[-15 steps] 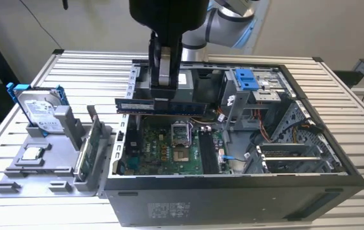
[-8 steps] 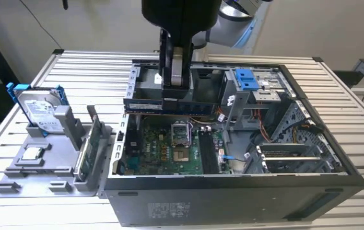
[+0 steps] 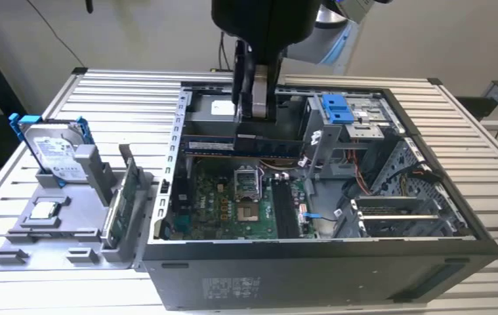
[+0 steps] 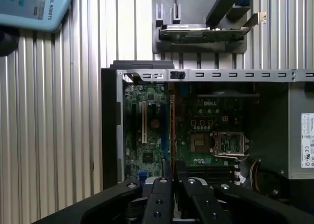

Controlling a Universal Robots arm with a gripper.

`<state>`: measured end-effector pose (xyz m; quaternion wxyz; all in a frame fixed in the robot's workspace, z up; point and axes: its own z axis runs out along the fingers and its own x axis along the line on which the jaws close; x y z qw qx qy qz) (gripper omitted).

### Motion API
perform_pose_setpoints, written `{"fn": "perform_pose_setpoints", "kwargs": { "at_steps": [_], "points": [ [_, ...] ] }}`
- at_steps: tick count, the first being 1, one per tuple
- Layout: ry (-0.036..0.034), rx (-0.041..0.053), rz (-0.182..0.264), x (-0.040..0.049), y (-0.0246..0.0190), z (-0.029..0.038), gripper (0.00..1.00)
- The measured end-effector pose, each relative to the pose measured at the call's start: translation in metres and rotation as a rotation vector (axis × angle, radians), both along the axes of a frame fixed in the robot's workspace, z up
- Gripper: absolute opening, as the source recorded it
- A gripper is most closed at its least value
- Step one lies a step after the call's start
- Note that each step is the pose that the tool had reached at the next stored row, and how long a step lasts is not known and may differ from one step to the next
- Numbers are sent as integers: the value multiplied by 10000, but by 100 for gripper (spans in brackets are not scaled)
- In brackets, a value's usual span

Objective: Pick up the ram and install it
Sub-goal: 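Pick up the ram and move it above insertion slot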

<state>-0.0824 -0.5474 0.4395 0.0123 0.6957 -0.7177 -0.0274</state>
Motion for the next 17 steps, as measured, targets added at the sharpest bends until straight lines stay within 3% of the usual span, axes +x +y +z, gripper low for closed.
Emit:
{"fn": "perform_pose_setpoints", "kwargs": {
  "at_steps": [17],
  "points": [
    [9, 0, 1, 281, 0, 0, 14]
  ]
}}
